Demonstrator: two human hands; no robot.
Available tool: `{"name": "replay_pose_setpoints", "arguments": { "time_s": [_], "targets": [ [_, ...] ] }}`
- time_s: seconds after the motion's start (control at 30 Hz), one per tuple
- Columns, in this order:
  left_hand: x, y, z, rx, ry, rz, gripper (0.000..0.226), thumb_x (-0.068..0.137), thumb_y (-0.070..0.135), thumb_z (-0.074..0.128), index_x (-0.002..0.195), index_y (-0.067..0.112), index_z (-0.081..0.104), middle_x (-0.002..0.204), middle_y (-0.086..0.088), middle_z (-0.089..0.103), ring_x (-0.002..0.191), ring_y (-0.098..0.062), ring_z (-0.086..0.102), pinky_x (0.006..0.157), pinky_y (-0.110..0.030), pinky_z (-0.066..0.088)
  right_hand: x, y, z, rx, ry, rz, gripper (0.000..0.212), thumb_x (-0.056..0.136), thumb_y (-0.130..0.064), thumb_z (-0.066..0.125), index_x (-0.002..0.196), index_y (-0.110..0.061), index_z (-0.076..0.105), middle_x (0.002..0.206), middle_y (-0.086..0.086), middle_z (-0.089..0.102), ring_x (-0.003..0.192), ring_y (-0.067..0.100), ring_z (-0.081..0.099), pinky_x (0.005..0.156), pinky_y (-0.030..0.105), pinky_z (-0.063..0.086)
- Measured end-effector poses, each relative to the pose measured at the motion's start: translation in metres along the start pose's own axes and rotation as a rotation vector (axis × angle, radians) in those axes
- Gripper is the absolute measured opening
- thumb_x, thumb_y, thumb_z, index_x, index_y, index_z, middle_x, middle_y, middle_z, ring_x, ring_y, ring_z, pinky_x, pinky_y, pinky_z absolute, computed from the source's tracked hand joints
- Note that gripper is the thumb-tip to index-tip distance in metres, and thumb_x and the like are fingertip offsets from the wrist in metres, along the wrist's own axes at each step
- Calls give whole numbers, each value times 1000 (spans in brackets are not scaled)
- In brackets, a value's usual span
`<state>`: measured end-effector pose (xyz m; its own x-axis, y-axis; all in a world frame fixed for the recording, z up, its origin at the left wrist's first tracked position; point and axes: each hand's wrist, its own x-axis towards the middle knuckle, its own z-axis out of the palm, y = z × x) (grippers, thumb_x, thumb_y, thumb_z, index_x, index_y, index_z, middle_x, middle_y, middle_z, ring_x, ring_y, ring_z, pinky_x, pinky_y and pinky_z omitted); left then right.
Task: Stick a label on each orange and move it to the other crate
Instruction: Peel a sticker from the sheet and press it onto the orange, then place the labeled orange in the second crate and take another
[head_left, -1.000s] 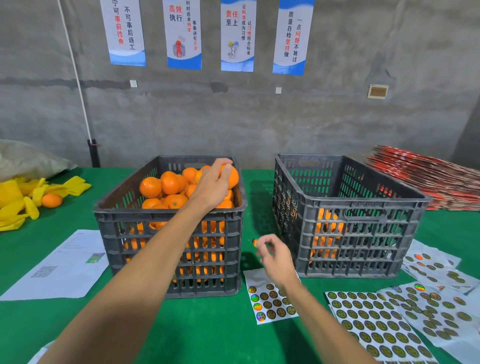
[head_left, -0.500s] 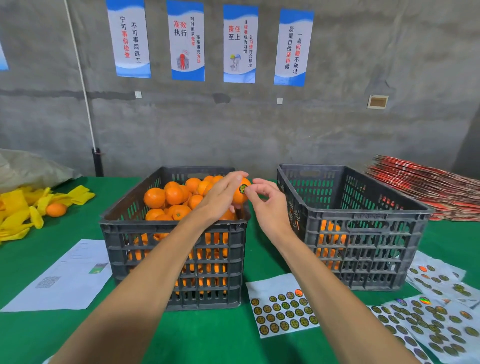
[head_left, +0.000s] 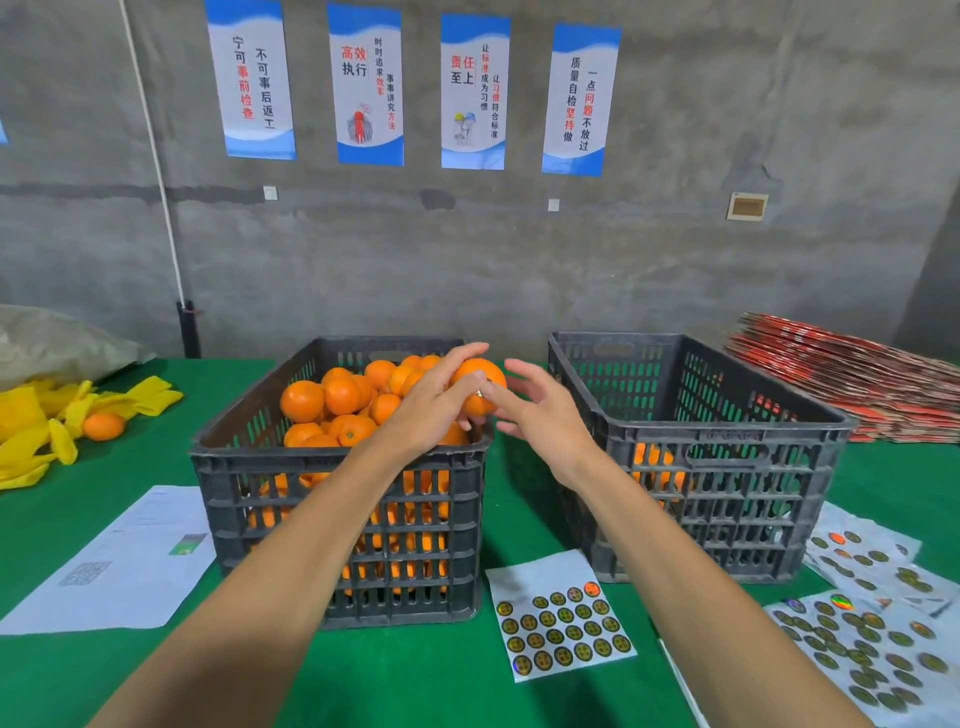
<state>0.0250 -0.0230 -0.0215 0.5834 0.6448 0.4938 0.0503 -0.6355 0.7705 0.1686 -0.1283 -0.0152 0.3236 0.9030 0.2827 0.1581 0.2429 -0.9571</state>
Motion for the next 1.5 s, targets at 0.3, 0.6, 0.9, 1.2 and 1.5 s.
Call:
{"name": "replay_pose_setpoints", "arguments": {
  "time_s": [0.3,0.6,0.9,1.2,1.5],
  "targets": [
    [14,-6,-15,87,180,52,36,105,44,48,135,27,58,124,1,70,78,-13,72,67,-31,57,20,-7,-60,-305,196,-117,52,91,-27,77,137,-12,60,125,11,69,114,24,66,101,45,53],
    [21,-95,-140,1092,3,-558,64,93,25,61,154,22,40,155,-15,43,142,-37,40,115,-52,39,25,33,-147,-996,521,35,23,98,-23,59,107,-37,75,121,0,72,113,31,62,81,37,54],
    [27,-123,-169,1396,-155,-663,77,92,33,66,158,17,31,155,-17,34,144,-39,32,116,-53,38,27,42,-146,-1020,537,4,36,96,-9,48,100,-30,77,99,-2,77,86,25,69,66,27,46],
    [23,-69,-137,1077,214,-556,63,85,43,80,128,4,58,127,-28,60,116,-49,58,96,-55,53,23,36,-152,-1040,366,-14,35,105,-16,40,110,-30,72,104,-2,77,96,25,69,107,44,44],
    [22,-2,-7,335,249,-431,57,75,63,80,100,12,72,104,-17,76,95,-34,73,88,-47,60,-9,66,-80,-1398,157,-769,32,95,-38,65,117,-15,67,119,2,65,112,25,58,100,41,43]
  ]
}}
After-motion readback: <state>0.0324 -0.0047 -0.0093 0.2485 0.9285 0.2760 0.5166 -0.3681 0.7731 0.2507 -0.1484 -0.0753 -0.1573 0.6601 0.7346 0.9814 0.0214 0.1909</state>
